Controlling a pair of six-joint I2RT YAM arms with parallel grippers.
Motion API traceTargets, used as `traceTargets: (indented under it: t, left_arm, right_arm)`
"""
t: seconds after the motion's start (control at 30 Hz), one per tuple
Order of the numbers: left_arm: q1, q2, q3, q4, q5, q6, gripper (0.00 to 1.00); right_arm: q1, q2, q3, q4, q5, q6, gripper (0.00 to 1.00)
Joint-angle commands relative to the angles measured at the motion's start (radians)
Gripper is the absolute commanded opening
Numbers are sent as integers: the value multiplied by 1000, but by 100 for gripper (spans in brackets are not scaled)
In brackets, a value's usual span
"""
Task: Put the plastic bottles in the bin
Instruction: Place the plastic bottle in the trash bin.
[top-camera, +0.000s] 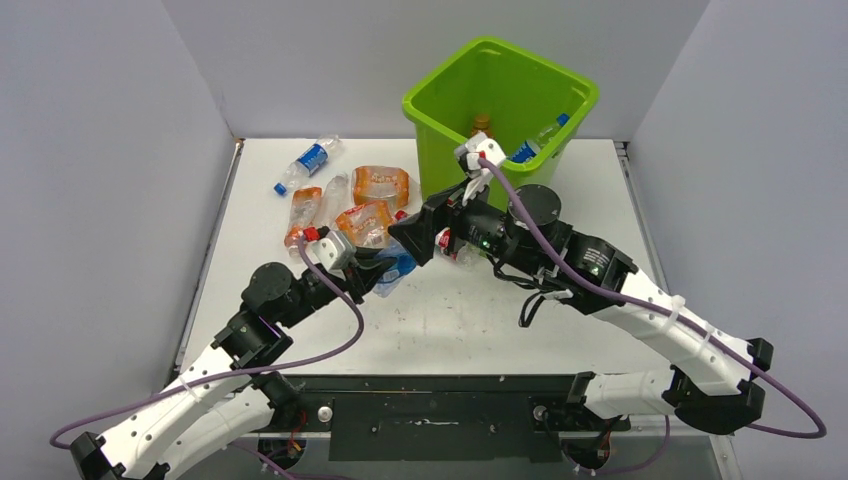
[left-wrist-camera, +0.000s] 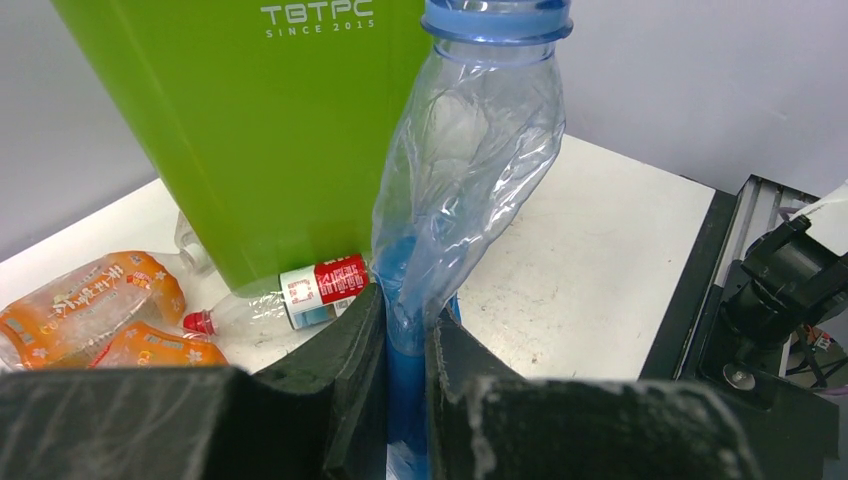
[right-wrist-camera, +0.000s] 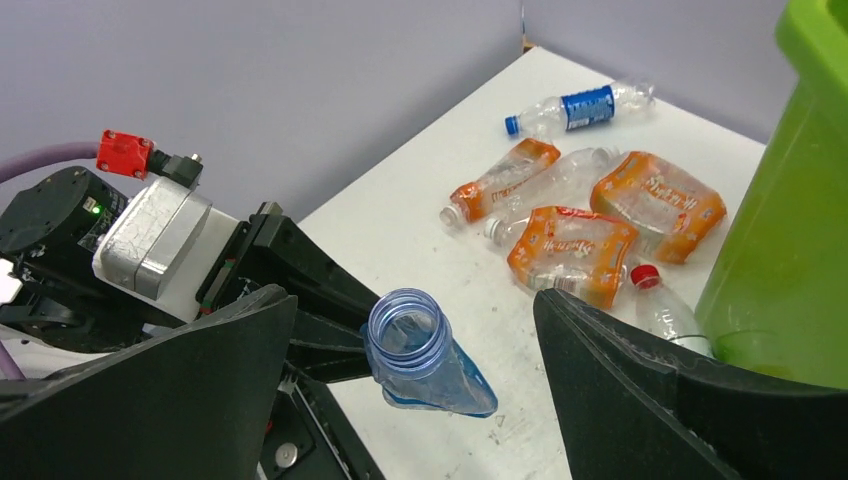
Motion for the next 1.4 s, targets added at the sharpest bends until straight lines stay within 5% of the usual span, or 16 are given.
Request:
traceTargets:
  t: [0.0, 0.37, 0.7, 0.77, 0.9, 1.0, 1.07, 1.27, 1.3, 1.37]
  left_arm:
    - [0, -12, 6, 42, 5, 2, 0]
    - [1, -32, -14, 66, 16, -8, 0]
    - [1, -58, -32, 91, 31, -15, 0]
    - [0, -62, -36, 99, 32, -19, 0]
    - [0, -59, -35, 96, 36, -20, 0]
    - [1, -59, -34, 96, 41, -20, 0]
    - [1, -61, -34, 95, 42, -22, 0]
    - [-1, -67, -43, 104, 40, -29, 0]
    - [-2, -70, -46, 110, 35, -33, 1]
    - [-1, -81, -57, 126, 26, -41, 37]
  right_arm:
    - [17, 2, 11, 39, 22, 32, 90]
    - [20, 64, -3, 0, 73, 43, 69]
    - [18, 102, -3, -15, 91, 57, 39]
    - [19, 108, 0, -22, 80, 56, 40]
    - [19, 114, 4, -45, 91, 64, 72]
    - [19, 108, -7, -42, 97, 66, 71]
    - [19, 108, -9, -43, 102, 66, 63]
    - [19, 112, 2, -42, 90, 65, 8]
    - [18, 113, 8, -48, 88, 66, 6]
    - [18, 109, 36, -64, 97, 53, 5]
